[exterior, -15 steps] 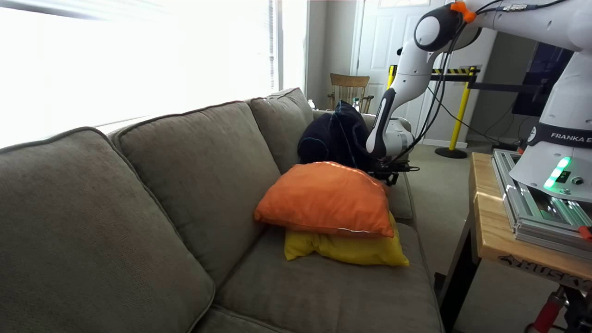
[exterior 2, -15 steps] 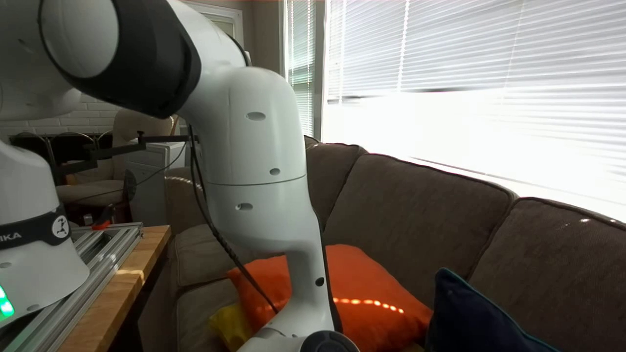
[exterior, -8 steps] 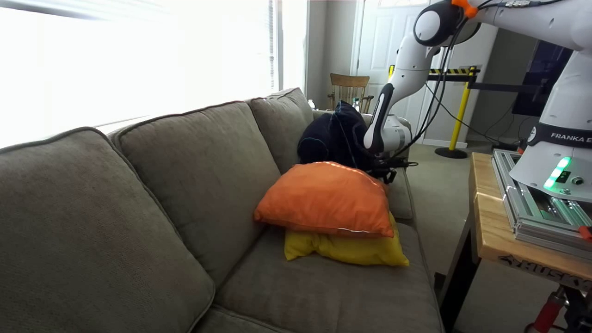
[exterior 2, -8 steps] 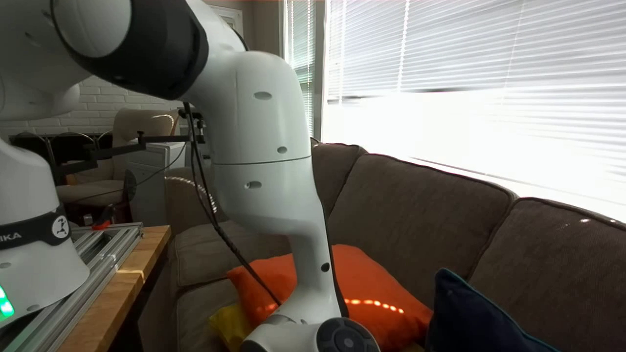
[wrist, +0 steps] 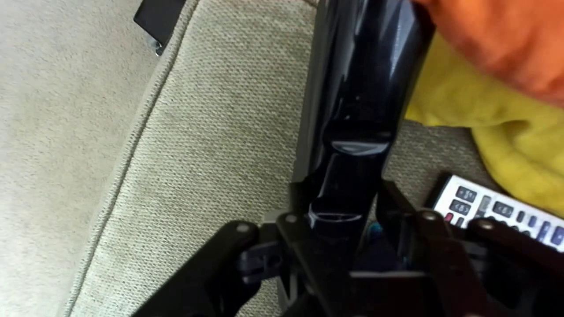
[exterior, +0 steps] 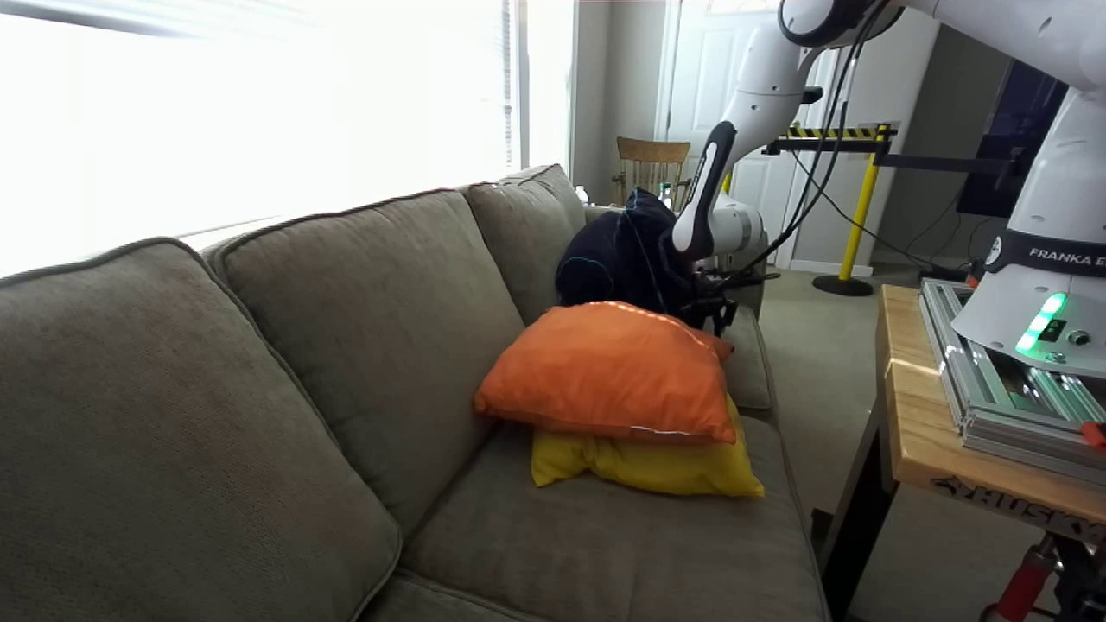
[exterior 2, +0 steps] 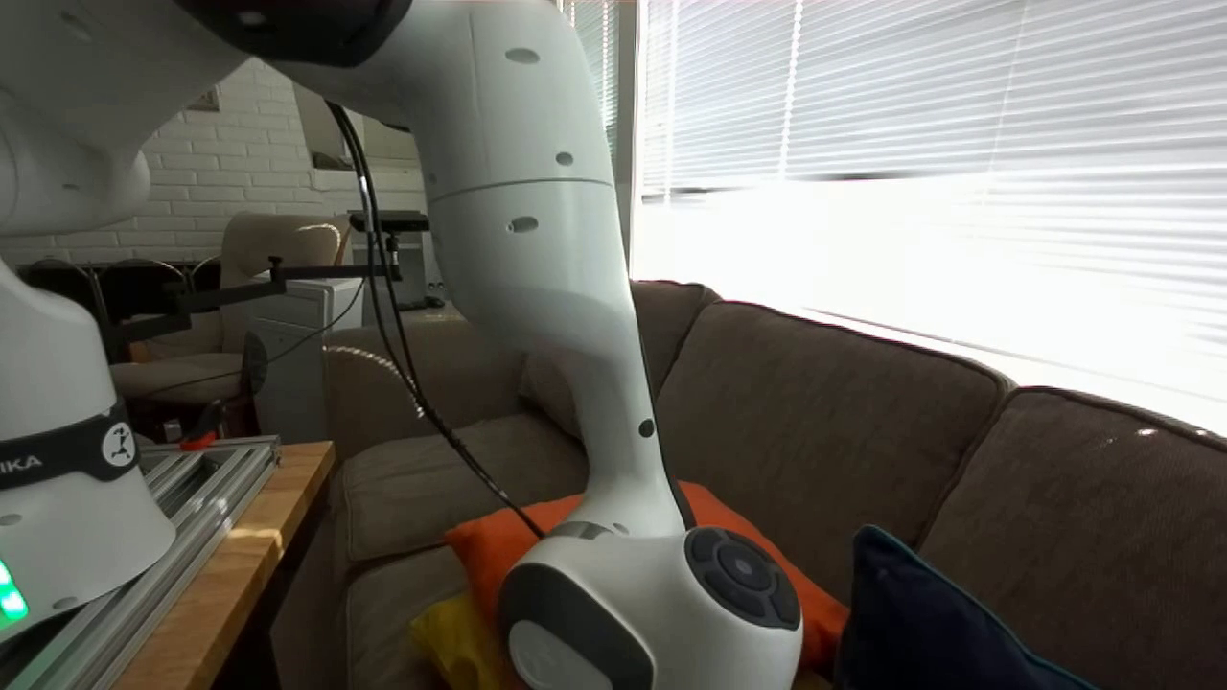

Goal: Put the remotes on the seat

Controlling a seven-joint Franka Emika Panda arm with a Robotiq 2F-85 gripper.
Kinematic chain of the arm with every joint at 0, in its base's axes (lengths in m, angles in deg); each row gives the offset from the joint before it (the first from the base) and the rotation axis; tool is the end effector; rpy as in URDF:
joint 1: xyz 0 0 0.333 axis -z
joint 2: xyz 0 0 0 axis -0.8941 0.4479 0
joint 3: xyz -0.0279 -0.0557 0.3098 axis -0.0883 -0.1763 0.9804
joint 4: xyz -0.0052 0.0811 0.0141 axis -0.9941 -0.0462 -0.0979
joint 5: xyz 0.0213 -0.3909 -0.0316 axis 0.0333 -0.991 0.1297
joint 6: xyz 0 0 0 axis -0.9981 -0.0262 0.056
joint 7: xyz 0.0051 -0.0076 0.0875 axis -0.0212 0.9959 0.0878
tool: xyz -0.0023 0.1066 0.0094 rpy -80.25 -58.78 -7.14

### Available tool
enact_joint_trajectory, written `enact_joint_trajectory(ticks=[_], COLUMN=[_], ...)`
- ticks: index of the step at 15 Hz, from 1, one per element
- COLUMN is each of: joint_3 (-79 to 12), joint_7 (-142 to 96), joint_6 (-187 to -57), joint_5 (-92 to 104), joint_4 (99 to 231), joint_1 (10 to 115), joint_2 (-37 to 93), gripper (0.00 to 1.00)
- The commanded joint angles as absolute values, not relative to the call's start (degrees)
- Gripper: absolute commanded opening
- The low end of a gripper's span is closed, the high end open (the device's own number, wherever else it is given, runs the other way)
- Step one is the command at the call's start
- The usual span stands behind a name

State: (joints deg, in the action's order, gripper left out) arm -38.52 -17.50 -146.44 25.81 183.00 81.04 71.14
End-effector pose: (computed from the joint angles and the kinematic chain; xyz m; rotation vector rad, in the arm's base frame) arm 0.4641 -0.2581 -0.0580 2.8151 -1.2902 -0.2698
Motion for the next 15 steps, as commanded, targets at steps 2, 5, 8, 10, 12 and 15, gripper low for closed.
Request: enact_joint_trajectory(ticks=[2,5,8,10,12,15], joint_3=[-37.3,-35.7,-35.0,-35.4,-36.1,-36.6], joint_7=[-23.3,-28.6,-33.0,-34.3,-34.2,-33.7], joint_6=[-137.1,-132.2,-129.4,-129.0,-129.9,-131.1], joint_5=[22.7,22.4,22.0,21.3,20.3,18.8], joint_4=[187.0,186.9,186.6,186.2,186.0,186.2], joint_1=[82.2,83.7,83.5,82.5,81.5,80.7], joint_2=[64.0,61.3,59.1,58.2,57.8,57.6], gripper=[0.19,0.17,0.0,0.0,0.23,0.41])
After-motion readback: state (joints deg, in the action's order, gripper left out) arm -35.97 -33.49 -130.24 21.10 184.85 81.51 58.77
